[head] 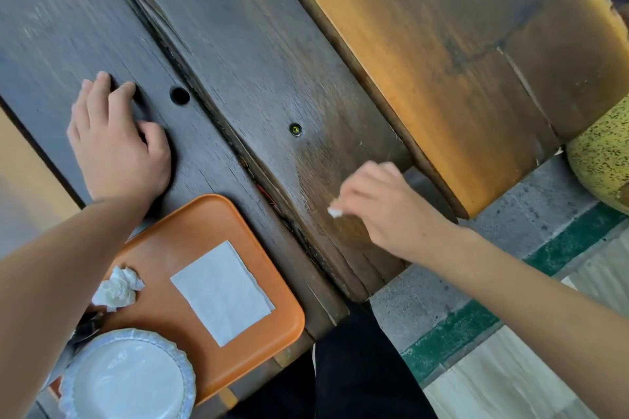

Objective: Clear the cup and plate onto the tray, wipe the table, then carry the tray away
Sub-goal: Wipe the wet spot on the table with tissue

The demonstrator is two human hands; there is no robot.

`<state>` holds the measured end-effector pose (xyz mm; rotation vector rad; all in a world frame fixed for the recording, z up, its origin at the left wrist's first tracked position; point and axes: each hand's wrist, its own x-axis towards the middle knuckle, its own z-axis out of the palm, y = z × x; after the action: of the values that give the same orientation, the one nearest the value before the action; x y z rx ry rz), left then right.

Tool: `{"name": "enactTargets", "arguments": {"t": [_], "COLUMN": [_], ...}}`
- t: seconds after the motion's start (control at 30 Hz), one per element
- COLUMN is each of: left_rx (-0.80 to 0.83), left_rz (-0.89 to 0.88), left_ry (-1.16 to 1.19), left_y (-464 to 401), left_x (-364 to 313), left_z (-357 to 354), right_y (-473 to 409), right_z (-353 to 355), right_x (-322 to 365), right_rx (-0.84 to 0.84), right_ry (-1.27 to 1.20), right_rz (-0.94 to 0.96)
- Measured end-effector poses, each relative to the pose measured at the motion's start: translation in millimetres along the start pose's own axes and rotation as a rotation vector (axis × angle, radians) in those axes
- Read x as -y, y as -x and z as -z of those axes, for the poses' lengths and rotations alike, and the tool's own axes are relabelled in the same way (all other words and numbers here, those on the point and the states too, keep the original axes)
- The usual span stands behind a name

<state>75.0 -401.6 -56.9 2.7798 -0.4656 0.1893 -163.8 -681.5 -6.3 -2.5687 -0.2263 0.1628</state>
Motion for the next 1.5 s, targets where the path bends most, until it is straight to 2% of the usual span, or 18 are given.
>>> {"name": "enactTargets", "arguments": {"t": [0.1,0.17,0.3,0.4,0.57,0.87,1.03,1.13,1.37,1.5], "left_rx": [0.003,0.010,-0.001,-0.010,-0.020,-0.015,-0.005,-0.009,-0.004,-0.019], "left_rz": [0.001,0.000,-0.004,-0.007,-0.012,-0.015,-0.008,-0.006,-0.013,-0.012], "left_ry": [0.018,0.020,0.008,0.007,0.009,0.009,-0.003,-0.002,0.004,0.010], "left_y": [-1.3,-0.7,-0.9,-0.6,0.6,0.2,0.2,-0.3,-0.6,0.2], "left_x": [1.0,1.8,0.0,-1.2,-0.5,-1.4,-2.4,-2.6,-1.2,0.0], "left_z": [-1.5,-1.8,-0.4,0.4,0.0,1.2,2.2,2.8,1.2,-0.2], "right_y": [37.8,40.4,-7.2,-52.0,-72.0,38.8,64.4,60.7,8.3,-12.4], "right_z": [7.7,17.7,39.2,41.7,37.7,10.4,1.2,4.8,29.9,24.1], "right_x": [2.6,-6.3,-34.3,-53.7,-57.9,-11.8,1.6,2.3,-24.2,-25.7], "right_rx": [0.196,0.190,-0.168,-0.286,-0.264,-0.089,-0.057,-0.101,-0.515,-0.516], "right_ry": [0.009,-0.009,-0.081,-0.014,0.027,-0.011,-0.023,-0.054,-0.040,-0.030], "right_rz": [0.121,0.093,-0.237,-0.306,-0.206,-0.044,-0.091,-0.190,-0.750,-0.787]}}
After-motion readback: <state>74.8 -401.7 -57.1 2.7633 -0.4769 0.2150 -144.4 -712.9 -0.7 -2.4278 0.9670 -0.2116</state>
